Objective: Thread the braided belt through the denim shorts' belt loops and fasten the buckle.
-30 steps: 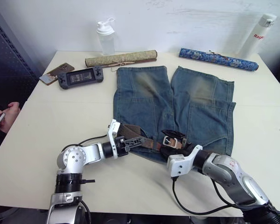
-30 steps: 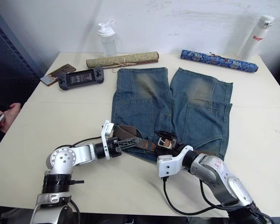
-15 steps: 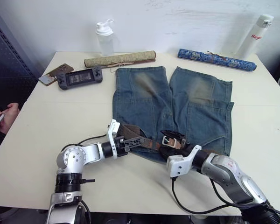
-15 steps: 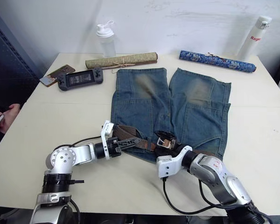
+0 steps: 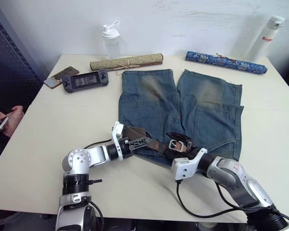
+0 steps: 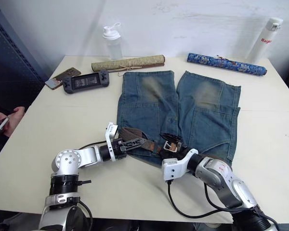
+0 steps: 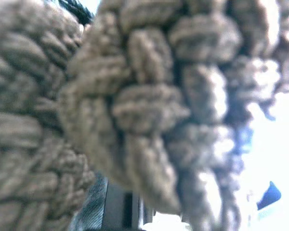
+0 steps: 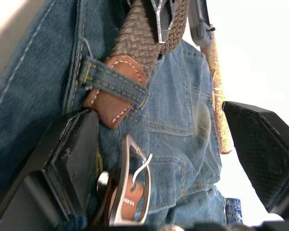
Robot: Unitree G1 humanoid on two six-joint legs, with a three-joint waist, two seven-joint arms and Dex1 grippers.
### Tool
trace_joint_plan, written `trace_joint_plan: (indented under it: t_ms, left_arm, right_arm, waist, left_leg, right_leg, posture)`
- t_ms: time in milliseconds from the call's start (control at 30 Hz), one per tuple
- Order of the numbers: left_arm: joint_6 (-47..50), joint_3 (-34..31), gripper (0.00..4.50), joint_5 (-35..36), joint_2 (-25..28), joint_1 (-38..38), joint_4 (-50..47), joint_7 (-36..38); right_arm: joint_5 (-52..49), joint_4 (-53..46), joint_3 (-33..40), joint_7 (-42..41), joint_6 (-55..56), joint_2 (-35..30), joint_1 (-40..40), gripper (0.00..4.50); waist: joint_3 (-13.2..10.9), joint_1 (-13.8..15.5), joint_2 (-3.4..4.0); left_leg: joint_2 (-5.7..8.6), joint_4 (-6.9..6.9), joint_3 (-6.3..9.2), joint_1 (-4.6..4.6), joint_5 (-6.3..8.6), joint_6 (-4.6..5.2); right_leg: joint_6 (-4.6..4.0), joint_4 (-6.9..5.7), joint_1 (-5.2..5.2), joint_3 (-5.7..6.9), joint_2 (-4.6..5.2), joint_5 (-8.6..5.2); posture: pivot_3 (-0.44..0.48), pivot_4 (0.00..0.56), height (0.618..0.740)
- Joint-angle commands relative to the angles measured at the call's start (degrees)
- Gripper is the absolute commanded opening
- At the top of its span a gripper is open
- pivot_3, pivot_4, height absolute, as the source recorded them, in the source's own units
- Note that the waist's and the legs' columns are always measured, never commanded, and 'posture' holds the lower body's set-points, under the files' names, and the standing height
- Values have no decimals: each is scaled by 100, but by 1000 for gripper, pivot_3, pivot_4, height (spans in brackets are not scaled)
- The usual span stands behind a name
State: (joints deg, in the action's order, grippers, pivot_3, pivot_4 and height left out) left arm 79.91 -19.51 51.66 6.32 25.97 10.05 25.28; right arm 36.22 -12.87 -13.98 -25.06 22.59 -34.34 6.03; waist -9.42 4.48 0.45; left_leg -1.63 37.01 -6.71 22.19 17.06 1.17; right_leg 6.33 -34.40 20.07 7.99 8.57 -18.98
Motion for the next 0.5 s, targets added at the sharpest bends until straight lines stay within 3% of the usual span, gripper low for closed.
trace_joint_plan:
  t_ms: [33,233,500]
  left_arm:
    - [864,254,0,83,-360,-358,608,-13]
    - [916,644,0,-158,-305,-434,559,62]
    - [138,1099,0,-834,-304,-253,919,-121]
  right_arm:
    - [40,-42,-212,51,128,84,14,4390]
    - [-30,-189,-105,120,145,12,-48,4390]
    - [-192,-552,82,-25,115,-132,-303,4390]
  waist:
    - [6,-6,11]
    - [7,-5,10]
    - [13,39,19]
  left_leg:
    - [0,-1,-1,4,2,3]
    - [7,-1,-2,13,26,10]
    - [28,1,25,-1,30,11]
  right_leg:
    - [1,4,2,0,-1,0]
    - [13,44,-46,6,-9,-7]
    - [50,78,-54,-6,1,10]
  posture:
    - [0,150,717]
    - [0,150,717]
    - [0,150,717]
